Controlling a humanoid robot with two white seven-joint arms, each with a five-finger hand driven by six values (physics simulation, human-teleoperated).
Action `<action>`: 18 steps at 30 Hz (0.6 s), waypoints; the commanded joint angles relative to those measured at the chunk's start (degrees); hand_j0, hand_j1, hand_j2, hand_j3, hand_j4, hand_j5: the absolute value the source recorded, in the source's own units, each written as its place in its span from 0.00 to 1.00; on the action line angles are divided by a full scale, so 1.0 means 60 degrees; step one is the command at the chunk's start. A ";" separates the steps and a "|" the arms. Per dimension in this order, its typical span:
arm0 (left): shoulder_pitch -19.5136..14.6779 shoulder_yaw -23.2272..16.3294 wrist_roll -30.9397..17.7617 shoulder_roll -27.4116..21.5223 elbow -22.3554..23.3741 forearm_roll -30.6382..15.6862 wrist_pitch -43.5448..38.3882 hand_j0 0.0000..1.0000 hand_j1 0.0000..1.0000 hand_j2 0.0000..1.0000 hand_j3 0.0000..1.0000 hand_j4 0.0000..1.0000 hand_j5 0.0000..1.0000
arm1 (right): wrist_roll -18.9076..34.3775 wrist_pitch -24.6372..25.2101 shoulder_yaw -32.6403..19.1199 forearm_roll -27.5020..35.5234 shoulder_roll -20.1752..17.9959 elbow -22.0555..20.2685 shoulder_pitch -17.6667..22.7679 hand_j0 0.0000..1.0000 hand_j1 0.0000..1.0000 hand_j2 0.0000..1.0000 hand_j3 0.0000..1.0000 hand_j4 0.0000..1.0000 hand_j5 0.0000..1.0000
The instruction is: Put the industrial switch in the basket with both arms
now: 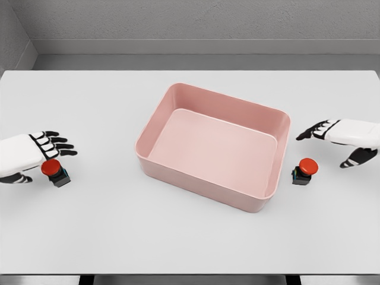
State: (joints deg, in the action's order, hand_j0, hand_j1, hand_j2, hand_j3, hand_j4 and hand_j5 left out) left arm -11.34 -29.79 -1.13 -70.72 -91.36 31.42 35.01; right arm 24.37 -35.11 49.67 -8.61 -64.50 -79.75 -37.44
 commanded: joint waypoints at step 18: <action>0.0000 -0.0147 0.0027 0.0727 0.0506 0.0066 -0.0002 1.00 1.00 1.00 1.00 1.00 1.00 | 0.0011 0.0019 -0.0002 0.0072 -0.0075 -0.0624 0.0396 0.84 0.84 0.84 0.84 0.84 0.84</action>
State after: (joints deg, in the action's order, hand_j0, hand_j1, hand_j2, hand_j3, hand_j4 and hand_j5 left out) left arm -11.34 -30.66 -1.00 -66.52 -88.40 32.11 35.01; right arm 24.45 -35.11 49.70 -8.58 -64.91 -83.09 -35.07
